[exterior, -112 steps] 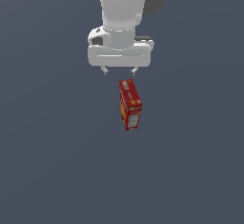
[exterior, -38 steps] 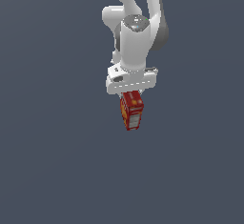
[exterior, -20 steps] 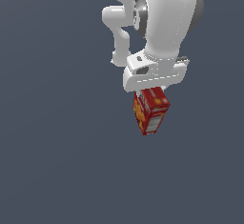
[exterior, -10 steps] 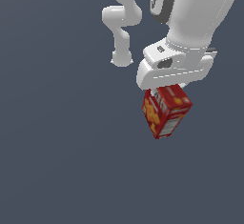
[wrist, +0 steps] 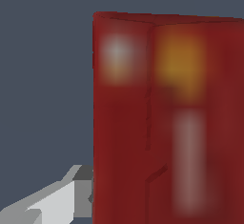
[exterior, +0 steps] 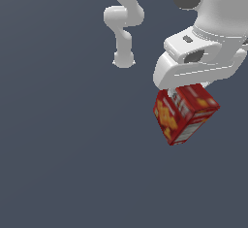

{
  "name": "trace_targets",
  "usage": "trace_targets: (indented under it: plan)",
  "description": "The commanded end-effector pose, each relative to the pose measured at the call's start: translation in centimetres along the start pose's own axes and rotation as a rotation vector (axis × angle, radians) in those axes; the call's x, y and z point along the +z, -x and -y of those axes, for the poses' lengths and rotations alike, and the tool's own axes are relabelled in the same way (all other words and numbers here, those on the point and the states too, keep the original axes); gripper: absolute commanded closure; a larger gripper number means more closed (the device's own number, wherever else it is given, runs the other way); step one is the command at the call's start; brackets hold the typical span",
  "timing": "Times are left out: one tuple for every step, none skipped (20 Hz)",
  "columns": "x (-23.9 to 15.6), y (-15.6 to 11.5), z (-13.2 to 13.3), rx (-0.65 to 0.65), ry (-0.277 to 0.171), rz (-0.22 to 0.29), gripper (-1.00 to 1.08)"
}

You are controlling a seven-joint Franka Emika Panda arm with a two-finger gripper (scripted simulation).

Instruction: Pick up the object and move it to a goal position.

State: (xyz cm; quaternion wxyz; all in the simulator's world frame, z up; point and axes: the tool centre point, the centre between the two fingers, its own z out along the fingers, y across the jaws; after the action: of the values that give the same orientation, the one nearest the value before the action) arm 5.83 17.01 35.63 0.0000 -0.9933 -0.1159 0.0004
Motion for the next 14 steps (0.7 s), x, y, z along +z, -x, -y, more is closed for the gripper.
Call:
trace_targets:
  plan:
    - [-0.8,-0.7,0.5,0.0,0.0,-0.001,1.08]
    - [-1.1,-1.0,0.6,0.0,0.0,-0.001,1.08]
    - [-1.4,-1.3,0.8,0.0,0.0,-0.001,1.08]
    - [-1.6,-1.5,0.9,0.0,0.0,-0.001,1.08]
    - [-1.8,-1.8,1.1,0.0,0.0,-0.001,1.08]
    - [-2.0,-2.0,1.2,0.0,0.0,-0.001,1.08]
    - [-2.2,-2.2,1.3,0.0,0.0,-0.001,1.08]
    - [-2.4,-2.3,1.4,0.0,0.0,-0.001,1.08]
    - [-2.5,-2.5,1.5,0.0,0.0,-0.001,1.08]
    - [-2.7,-2.6,1.6,0.0,0.0,-0.001,1.08]
    - [-2.8,-2.8,1.6,0.0,0.0,-0.001,1.08]
    - [-2.9,-2.9,1.7,0.0,0.0,-0.001,1.08]
    - [-3.0,-3.0,1.8,0.0,0.0,-0.001,1.08]
    - [-3.1,-3.1,1.8,0.0,0.0,-0.001,1.08]
